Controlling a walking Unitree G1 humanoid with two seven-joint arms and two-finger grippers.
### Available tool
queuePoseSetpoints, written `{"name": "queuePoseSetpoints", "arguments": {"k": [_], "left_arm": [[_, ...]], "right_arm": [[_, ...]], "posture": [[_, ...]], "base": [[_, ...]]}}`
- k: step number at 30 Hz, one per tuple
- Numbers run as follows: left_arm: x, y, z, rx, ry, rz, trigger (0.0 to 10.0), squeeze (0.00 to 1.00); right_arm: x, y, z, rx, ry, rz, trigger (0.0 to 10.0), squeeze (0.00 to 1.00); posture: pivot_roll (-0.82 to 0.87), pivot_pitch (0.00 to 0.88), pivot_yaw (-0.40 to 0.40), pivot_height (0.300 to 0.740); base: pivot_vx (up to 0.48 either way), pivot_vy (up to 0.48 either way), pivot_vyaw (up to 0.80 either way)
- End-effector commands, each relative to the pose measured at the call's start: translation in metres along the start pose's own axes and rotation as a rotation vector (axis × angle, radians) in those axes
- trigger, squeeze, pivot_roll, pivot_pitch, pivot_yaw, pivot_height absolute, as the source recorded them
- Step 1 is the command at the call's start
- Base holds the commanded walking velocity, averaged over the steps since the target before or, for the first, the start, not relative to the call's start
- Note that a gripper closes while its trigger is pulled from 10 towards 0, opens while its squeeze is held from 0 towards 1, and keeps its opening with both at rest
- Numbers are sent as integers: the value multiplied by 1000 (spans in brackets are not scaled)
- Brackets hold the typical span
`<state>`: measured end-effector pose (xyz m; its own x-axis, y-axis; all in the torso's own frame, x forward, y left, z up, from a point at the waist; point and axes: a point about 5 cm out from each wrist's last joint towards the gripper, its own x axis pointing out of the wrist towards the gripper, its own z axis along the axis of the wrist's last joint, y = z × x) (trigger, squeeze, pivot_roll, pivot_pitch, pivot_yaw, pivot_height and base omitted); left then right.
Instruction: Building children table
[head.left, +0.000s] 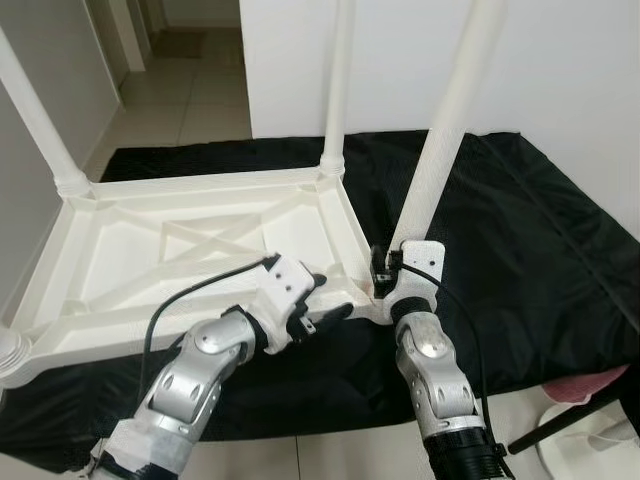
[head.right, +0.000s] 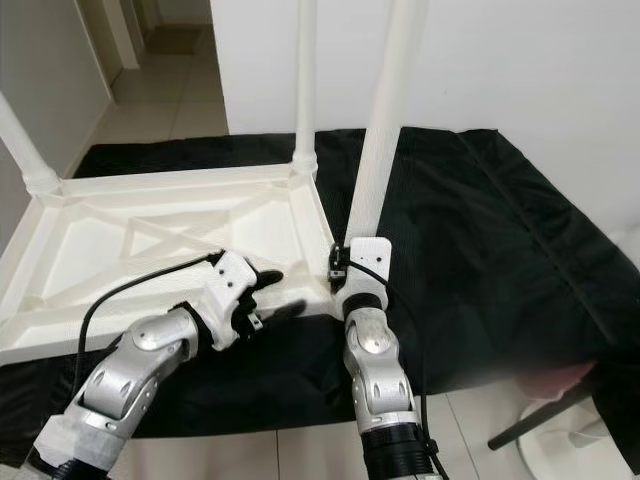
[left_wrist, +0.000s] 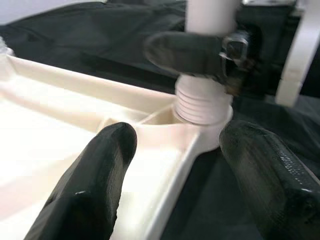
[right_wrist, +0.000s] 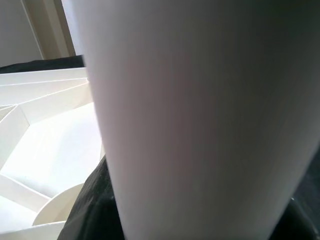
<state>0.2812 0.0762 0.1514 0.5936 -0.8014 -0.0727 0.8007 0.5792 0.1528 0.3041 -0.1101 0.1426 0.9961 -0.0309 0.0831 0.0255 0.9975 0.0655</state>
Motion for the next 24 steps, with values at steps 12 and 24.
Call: {"name": "queuePoseSetpoints", "arguments": {"k": [12,24], "left_arm": [[1,6,-1,14,8,54,10000,0],[-3,9,-3,28,27,83,10000,0]], "right_arm": [[-6,-13,-18,31,49,3,10000,1000],[1,-33,-9,-30,-21,293,10000,0]], "posture": [[-65,0,4,740],[-63,0,36,740]], "base": [[0,0,0],[0,0,0]]}}
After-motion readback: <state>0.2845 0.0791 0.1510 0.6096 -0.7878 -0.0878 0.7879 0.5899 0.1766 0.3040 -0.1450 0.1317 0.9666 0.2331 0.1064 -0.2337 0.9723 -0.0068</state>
